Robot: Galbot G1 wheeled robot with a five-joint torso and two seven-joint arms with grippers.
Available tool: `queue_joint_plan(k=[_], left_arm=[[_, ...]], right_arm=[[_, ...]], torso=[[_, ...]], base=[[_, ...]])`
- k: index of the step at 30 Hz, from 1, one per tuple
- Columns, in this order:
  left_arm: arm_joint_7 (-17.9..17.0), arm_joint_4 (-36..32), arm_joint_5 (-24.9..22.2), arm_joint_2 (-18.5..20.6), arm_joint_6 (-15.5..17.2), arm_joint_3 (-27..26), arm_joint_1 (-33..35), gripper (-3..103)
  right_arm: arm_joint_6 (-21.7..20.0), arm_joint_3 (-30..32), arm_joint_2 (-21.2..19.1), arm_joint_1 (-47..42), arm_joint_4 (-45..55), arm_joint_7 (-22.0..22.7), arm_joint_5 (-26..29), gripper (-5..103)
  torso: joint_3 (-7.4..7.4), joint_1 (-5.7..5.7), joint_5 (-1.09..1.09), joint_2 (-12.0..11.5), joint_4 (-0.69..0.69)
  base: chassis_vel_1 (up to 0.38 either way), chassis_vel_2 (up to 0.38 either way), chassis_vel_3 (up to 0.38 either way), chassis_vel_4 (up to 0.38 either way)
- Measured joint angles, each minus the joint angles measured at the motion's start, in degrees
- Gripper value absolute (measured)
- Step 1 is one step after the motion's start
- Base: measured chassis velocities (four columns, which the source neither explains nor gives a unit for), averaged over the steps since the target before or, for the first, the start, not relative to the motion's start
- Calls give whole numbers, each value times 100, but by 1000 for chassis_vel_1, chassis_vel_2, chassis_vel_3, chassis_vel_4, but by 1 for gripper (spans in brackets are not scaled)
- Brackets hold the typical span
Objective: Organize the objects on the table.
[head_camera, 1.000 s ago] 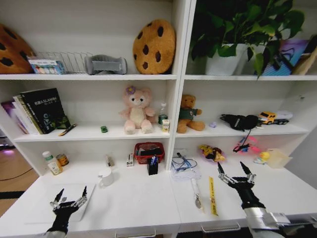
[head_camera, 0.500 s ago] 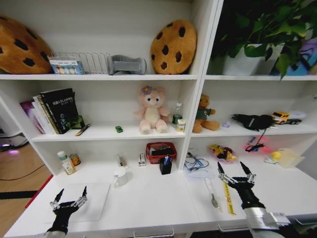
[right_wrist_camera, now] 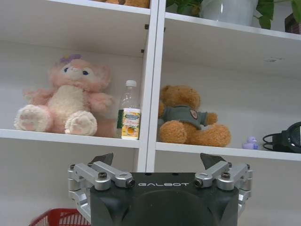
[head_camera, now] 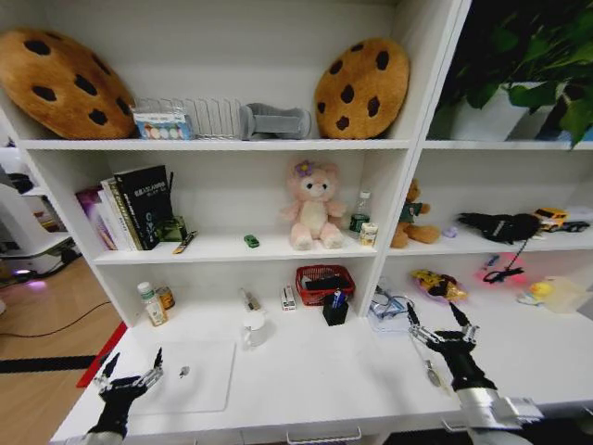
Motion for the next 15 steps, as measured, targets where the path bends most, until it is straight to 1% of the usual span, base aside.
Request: queue_joint_plan(k=[4,9,15], left_arm=[[0,0,0,0,0,0,0,100],[0,0,0,0,0,0,0,100],[0,0,0,0,0,-1,0,100]], right_arm=[[0,0,0,0,0,0,0,100],[0,0,0,0,0,0,0,100],[0,0,0,0,0,0,0,100]], torso=[[0,-1,4,1,-1],[0,-1,2,0,1],[-1,-1,0,1,-1]], base=[[115,124,-98,-110],[119,104,-108,-96],[96,97,-96,-92]])
